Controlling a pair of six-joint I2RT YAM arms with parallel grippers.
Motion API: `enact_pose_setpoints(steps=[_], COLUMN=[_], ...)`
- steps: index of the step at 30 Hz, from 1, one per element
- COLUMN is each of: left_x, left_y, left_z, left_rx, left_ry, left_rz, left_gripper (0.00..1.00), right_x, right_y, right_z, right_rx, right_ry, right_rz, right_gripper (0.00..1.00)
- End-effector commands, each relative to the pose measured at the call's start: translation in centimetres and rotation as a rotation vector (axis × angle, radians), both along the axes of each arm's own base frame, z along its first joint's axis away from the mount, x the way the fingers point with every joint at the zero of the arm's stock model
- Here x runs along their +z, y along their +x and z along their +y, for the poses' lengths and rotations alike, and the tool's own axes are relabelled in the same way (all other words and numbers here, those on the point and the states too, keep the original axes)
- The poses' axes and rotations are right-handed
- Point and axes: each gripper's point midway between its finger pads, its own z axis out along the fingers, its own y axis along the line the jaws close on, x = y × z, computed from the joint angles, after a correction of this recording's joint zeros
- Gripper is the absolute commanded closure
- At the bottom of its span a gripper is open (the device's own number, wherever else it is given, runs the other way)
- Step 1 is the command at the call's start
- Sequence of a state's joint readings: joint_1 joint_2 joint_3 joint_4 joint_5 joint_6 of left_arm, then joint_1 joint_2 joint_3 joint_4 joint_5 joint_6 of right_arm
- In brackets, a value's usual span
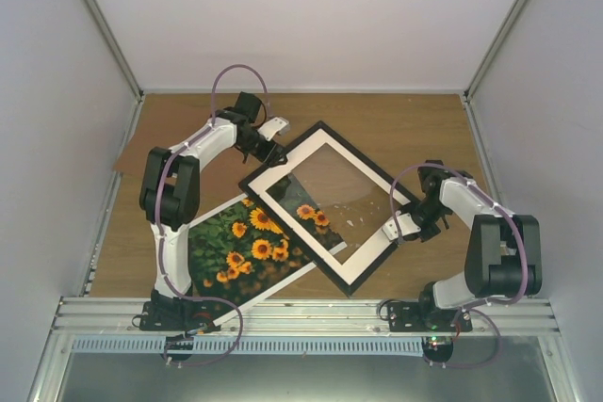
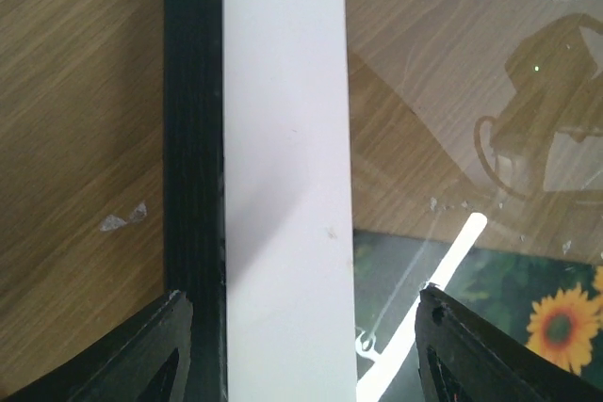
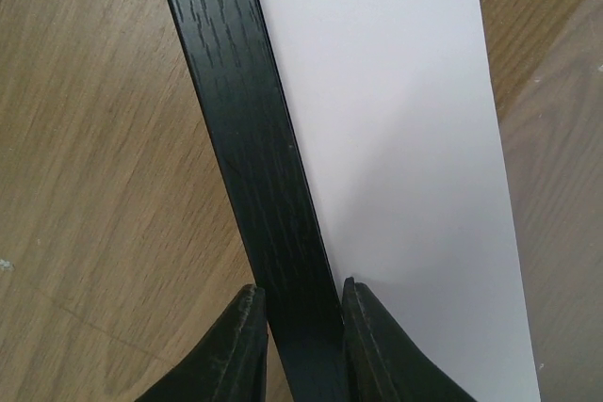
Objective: Put the photo into the frame
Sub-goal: Adjust the photo frame item on the photo frame.
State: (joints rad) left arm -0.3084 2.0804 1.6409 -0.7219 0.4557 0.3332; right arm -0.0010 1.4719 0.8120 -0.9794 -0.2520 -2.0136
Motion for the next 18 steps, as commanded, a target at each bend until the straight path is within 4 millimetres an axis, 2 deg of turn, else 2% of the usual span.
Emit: enact_pose_setpoints(steps=[1,2,5,6,8,13,15,18], left_x=[2.9,3.2,5.1,5.7,6.8,5.7,4.7,2.9], left_y=[-1.5,-2.2,-5.4,-6.8,-9.9,-18.6,-20.8,-22.8], left_z=[-1.2,-1.5,-2.9,-3.3,-4.2,-6.1,-6.7,-8.0], left_rx=[-0.109,-0.148,-0.328,-0.399,-0.559,-1.019,-1.131,-1.249], left_ry=[-0.025,-0.034,-0.108,-0.132,-0.160,-0.171,-0.167,-0.137], left_rz=[-0.092,-0.107,-0.163,-0.190,-0.263,-0.398,-0.426,-0.450], left_gripper=[0.33,0.32,0.22,0.18,0.12,0.14,0.17,0.24], right_x=[0.6,0.9,1.8,2.0,2.2,2.4,2.4,2.4], right_y=[0.9,1.0,1.1,1.1,1.1,0.9,0.9,0.9], right_z=[0.9,1.1,1.8,1.9,2.0,2.0,2.0,2.2], right_rx=[0.255,0.250,0.242,0.242,0.253,0.244,0.232,0.222], right_ry=[0.065,0.077,0.117,0.125,0.129,0.132,0.133,0.140], right_rz=[-0.122,-0.125,-0.125,-0.132,-0.147,-0.140,-0.138,-0.133], right_gripper=[0.97,0.88,0.44,0.38,0.37,0.37,0.37,0.37])
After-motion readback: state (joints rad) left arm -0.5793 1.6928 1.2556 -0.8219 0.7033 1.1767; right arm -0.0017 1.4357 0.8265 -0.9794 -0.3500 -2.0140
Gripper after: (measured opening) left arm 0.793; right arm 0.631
